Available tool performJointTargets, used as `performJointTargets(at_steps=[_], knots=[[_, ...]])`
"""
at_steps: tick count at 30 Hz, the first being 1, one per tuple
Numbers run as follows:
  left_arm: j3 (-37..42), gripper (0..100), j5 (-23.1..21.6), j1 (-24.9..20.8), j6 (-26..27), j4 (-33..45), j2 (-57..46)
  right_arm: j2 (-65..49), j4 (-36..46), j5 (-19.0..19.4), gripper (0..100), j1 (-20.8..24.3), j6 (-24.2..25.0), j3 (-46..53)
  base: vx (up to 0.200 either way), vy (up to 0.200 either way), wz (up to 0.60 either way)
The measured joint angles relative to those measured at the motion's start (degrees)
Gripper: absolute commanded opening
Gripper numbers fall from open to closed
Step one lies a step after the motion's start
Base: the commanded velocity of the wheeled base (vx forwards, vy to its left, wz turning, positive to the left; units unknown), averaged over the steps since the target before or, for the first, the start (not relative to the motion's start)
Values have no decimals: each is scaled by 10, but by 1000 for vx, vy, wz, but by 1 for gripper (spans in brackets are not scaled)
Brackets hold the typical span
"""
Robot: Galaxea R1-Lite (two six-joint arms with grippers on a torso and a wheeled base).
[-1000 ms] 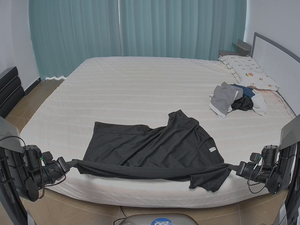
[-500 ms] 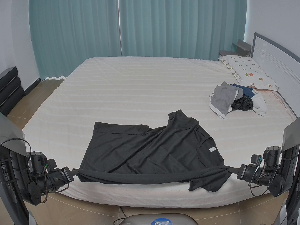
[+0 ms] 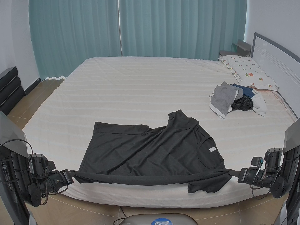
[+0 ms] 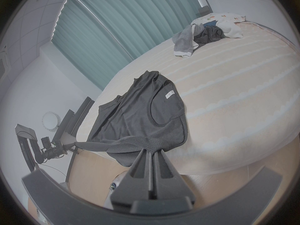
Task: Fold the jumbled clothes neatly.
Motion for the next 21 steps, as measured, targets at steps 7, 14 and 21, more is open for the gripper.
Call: performJointTargets(at_steps=[7, 14, 21], knots=[[1, 0, 6, 4, 2, -2, -32, -22, 0, -3, 0, 25, 0, 0, 0, 0, 0], [0, 0, 7, 10, -3, -8, -63, -71, 0, 7, 0, 31, 6, 0, 0, 0, 0], [0, 0, 6, 18, -4, -8, -89, -111, 0, 18, 0, 31, 16, 0, 0, 0, 0]])
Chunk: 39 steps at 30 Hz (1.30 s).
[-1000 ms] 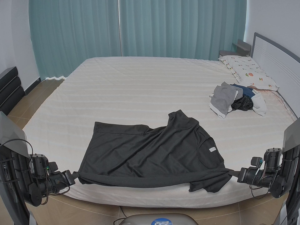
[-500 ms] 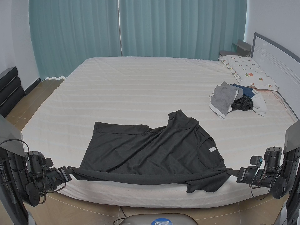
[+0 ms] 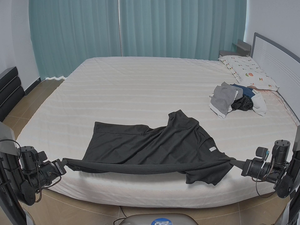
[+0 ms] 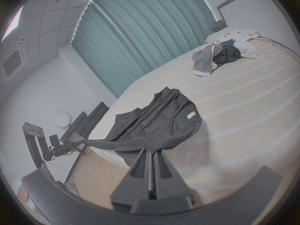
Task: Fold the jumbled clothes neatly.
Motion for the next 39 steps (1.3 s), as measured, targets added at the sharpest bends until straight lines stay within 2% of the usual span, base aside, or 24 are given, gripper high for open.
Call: performJointTargets(at_steps=[10, 17, 24, 29, 35, 39], knots=[[-2, 0, 0, -18, -1, 2, 34, 34, 0, -4, 0, 1, -5, 0, 0, 0, 0], [-40, 0, 4, -22, -46, 2, 66, 73, 4, -5, 0, 2, -5, -55, 0, 0, 0], [-92, 0, 11, -31, -70, 11, 89, 94, 107, -20, 0, 10, -4, -158, 0, 0, 0], [-138, 0, 16, -40, -78, 50, 100, 103, 173, -40, 0, 12, -2, -230, 0, 0, 0], [-196, 0, 18, -50, -90, 138, 107, 120, 187, -47, 0, 14, 1, -276, 0, 0, 0], [-244, 0, 19, -53, -143, 190, 109, 138, 188, -59, 0, 14, 4, -299, 0, 0, 0]])
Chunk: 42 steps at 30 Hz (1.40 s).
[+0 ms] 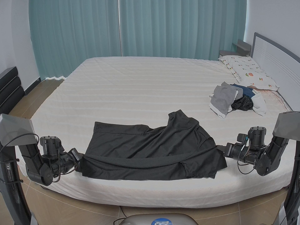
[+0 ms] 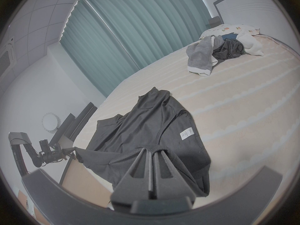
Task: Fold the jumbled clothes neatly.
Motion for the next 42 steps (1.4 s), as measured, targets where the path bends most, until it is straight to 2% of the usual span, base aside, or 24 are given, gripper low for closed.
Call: performJointTargets(at_steps=[5, 10, 14, 25, 32, 33, 35, 36, 42], knots=[[-59, 0, 2, -1, -45, 78, 4, 35, -8, -19, 0, 1, 18, -29, 0, 0, 0], [-101, 0, 3, -2, -85, 98, 16, 68, -19, -31, 0, 1, 37, -54, 0, 0, 0], [-127, 0, 3, -2, -109, 124, 24, 89, -35, -50, 0, 1, 58, -66, 200, 0, 0], [-155, 0, 6, -9, -114, 141, 47, 135, -59, -57, 0, 9, 71, -78, 200, 0, 0], [-154, 0, 7, -14, -112, 140, 53, 145, -61, -57, 0, 15, 71, -76, 0, 0, 0], [-152, 0, 7, -14, -112, 140, 53, 146, -61, -57, 100, 16, 70, -73, 0, 0, 0], [-148, 0, 7, -15, -112, 140, 53, 146, -61, -56, 100, 17, 66, -66, 0, 0, 0], [-145, 100, 7, -15, -111, 140, 52, 146, -61, -56, 100, 17, 66, -63, 0, 0, 0], [-123, 100, 7, -20, -98, 136, 50, 145, -74, -55, 100, 18, 69, -45, 0, 0, 0]])
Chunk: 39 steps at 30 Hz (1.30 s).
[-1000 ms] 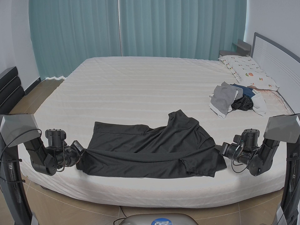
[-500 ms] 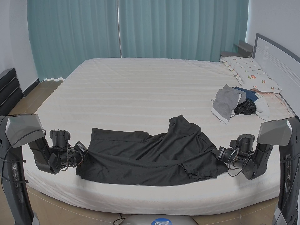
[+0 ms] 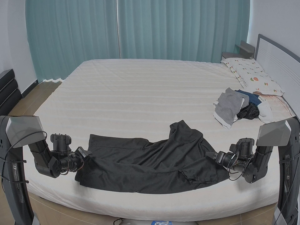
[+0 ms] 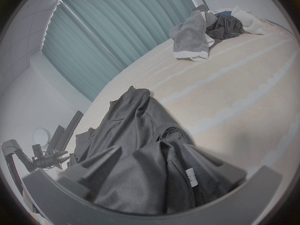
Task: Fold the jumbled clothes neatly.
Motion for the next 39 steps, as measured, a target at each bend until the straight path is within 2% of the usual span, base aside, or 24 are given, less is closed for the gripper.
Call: performJointTargets(at_steps=[6, 16, 18, 22, 25, 31, 39], knots=[[12, 100, 0, 0, 1, 0, -7, -11, -42, 0, 100, -4, 4, 20, 0, 0, 0], [44, 100, -3, 19, 13, -2, -43, -91, -46, -13, 100, -16, 10, 94, 0, 0, 0], [51, 100, -3, 21, 19, -2, -48, -104, -53, -15, 100, -17, 25, 118, 0, 0, 0], [61, 100, -3, 22, 25, -4, -54, -119, -87, -16, 100, -20, 103, 153, 0, 0, 0], [67, 100, -3, 22, 26, -4, -57, -118, -109, -16, 100, -25, 128, 168, 0, 200, 0], [76, 100, -3, 24, 26, -5, -58, -111, -114, -16, 100, -30, 129, 187, 0, 200, 0], [76, 100, -3, 24, 27, -6, -57, -104, -114, -17, 100, -30, 129, 190, 0, 0, 0]])
